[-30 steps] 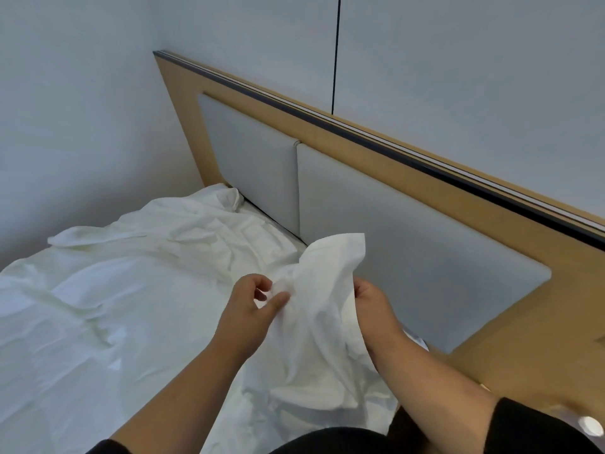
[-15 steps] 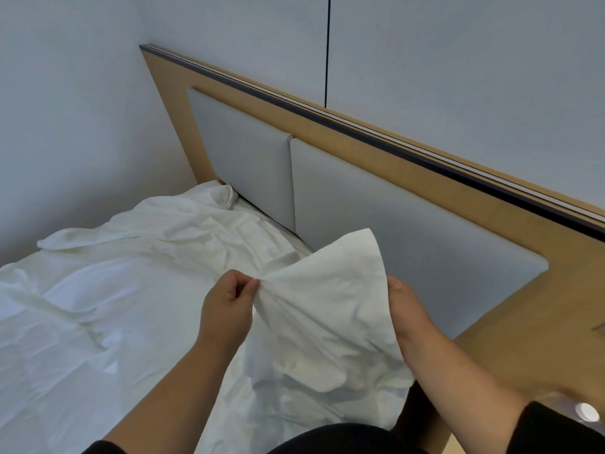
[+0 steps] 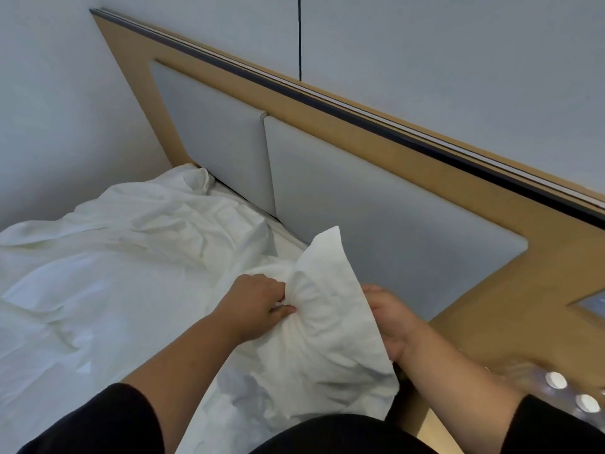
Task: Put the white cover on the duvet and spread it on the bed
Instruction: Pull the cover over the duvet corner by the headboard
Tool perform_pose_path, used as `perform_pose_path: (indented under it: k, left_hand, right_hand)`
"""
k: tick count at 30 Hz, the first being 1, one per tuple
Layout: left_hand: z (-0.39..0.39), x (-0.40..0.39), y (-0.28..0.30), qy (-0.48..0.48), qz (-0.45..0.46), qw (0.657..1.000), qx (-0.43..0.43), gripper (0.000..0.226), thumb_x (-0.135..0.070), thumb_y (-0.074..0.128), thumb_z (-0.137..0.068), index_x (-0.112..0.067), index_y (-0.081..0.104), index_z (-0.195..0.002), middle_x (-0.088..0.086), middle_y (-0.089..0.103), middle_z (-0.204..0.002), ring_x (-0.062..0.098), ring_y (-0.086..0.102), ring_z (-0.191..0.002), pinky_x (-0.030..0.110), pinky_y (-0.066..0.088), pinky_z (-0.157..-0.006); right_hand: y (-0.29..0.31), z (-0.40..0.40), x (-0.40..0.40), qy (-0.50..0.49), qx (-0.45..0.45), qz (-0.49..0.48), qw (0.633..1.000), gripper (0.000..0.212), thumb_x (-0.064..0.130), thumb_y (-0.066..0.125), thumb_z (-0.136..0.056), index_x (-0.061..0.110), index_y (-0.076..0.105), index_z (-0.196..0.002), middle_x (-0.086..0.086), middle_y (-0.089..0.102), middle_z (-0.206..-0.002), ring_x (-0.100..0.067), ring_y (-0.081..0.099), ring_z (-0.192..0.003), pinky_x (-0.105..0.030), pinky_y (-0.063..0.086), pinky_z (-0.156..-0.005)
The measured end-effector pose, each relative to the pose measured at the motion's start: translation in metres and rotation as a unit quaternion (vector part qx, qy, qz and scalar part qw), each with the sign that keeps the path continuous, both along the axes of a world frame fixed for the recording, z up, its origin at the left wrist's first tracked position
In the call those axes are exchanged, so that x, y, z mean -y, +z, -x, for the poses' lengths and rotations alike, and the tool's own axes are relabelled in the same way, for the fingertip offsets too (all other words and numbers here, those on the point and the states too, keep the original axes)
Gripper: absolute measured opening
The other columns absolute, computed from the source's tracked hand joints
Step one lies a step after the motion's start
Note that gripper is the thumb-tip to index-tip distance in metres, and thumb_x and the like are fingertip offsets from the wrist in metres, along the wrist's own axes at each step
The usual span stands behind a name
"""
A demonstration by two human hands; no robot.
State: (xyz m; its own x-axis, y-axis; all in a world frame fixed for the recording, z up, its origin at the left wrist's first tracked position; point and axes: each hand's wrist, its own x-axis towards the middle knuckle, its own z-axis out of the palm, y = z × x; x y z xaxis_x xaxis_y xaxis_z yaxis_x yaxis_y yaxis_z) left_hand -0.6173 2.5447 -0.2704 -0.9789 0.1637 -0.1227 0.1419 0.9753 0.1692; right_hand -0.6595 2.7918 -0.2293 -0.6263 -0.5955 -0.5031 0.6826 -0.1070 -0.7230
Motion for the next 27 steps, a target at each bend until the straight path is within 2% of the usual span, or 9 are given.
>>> perform_pose_path:
  k: [3,7,10,12,14,17,20,22,27]
  left_hand:
    - [0.009,-0.016,-0.005,0.084,-0.008,0.992,0.090,0.041,-0.064,0.050,-0.086,-0.030,0.057,-0.108,-0.013,0.064,-0.103,0.015,0.059,-0.096,0.035,0.046,-0.084]
    - [0.008,-0.042,-0.001,0.064,-0.053,0.997,-0.003,0.059,-0.063,0.057,-0.079,-0.029,0.052,-0.127,-0.007,0.056,-0.119,0.019,0.055,-0.105,0.037,0.049,-0.090]
    - [0.001,-0.055,0.003,-0.009,-0.167,0.984,-0.054,0.032,-0.043,0.062,-0.088,-0.027,0.063,-0.116,-0.009,0.063,-0.115,0.012,0.057,-0.104,0.031,0.048,-0.092]
    - [-0.006,-0.058,0.011,-0.026,-0.180,0.982,-0.043,0.015,-0.026,0.062,-0.088,-0.018,0.067,-0.100,-0.004,0.067,-0.101,0.015,0.059,-0.095,0.033,0.050,-0.086]
    - [-0.014,-0.067,0.022,-0.055,-0.132,0.990,-0.018,0.013,-0.022,0.060,-0.089,-0.013,0.065,-0.098,0.001,0.066,-0.100,0.019,0.058,-0.093,0.031,0.048,-0.083]
    - [-0.018,-0.094,0.035,-0.162,-0.099,0.979,-0.074,0.011,-0.025,0.058,-0.086,-0.015,0.063,-0.084,0.003,0.065,-0.079,0.024,0.058,-0.074,0.034,0.049,-0.067]
    - [-0.016,-0.107,0.030,-0.145,-0.089,0.977,-0.128,0.014,-0.033,0.058,-0.081,-0.021,0.059,-0.076,-0.001,0.062,-0.072,0.023,0.058,-0.070,0.033,0.047,-0.066]
    - [-0.016,-0.097,0.021,-0.036,-0.100,0.989,-0.103,0.024,-0.044,0.064,-0.081,-0.021,0.061,-0.083,0.000,0.063,-0.084,0.022,0.056,-0.079,0.036,0.047,-0.074]
    - [-0.039,-0.045,-0.031,0.155,-0.165,0.973,-0.029,0.066,-0.076,0.051,-0.074,-0.022,0.059,-0.111,-0.007,0.054,-0.111,0.014,0.048,-0.101,0.027,0.039,-0.091]
  right_hand:
    - [-0.007,0.006,0.000,-0.007,-0.015,-0.017,1.000,0.036,0.010,0.074,-0.076,0.001,0.074,-0.111,-0.027,0.068,-0.118,-0.042,0.066,-0.109,-0.053,0.051,-0.099]
    - [-0.009,0.010,-0.003,0.054,-0.053,-0.040,0.996,0.044,0.014,0.078,-0.074,-0.004,0.067,-0.113,-0.028,0.066,-0.119,-0.038,0.064,-0.104,-0.060,0.045,-0.103]
    - [-0.015,0.012,-0.008,0.112,-0.028,-0.026,0.993,0.061,0.040,0.087,-0.072,0.005,0.071,-0.119,-0.025,0.066,-0.124,-0.035,0.065,-0.112,-0.058,0.045,-0.106]
    - [-0.008,0.014,-0.009,0.142,0.024,-0.037,0.989,0.062,0.062,0.064,-0.088,0.012,0.071,-0.124,-0.014,0.068,-0.127,-0.027,0.065,-0.119,-0.046,0.045,-0.109]
    - [0.003,0.028,-0.011,0.168,-0.007,-0.122,0.978,0.065,0.070,0.048,-0.091,0.015,0.073,-0.113,-0.001,0.077,-0.107,-0.010,0.072,-0.101,-0.030,0.052,-0.099]
    - [0.042,0.047,-0.006,0.369,-0.188,-0.306,0.857,0.091,0.094,0.054,-0.061,0.023,0.072,-0.115,0.004,0.076,-0.108,-0.007,0.070,-0.098,-0.036,0.049,-0.105]
    - [0.062,0.052,0.005,0.523,-0.307,-0.396,0.690,0.093,0.070,0.071,-0.075,0.030,0.037,-0.152,0.010,0.057,-0.137,-0.008,0.055,-0.120,-0.035,0.040,-0.112]
    - [0.056,0.048,0.008,0.536,-0.331,-0.434,0.644,0.091,0.045,0.080,-0.079,0.031,0.029,-0.154,0.007,0.055,-0.137,-0.015,0.055,-0.122,-0.036,0.043,-0.109]
    - [-0.001,0.030,-0.031,0.436,-0.427,-0.507,0.608,0.025,0.008,0.052,-0.088,0.017,0.055,-0.111,-0.005,0.063,-0.119,-0.024,0.060,-0.108,-0.028,0.047,-0.087]
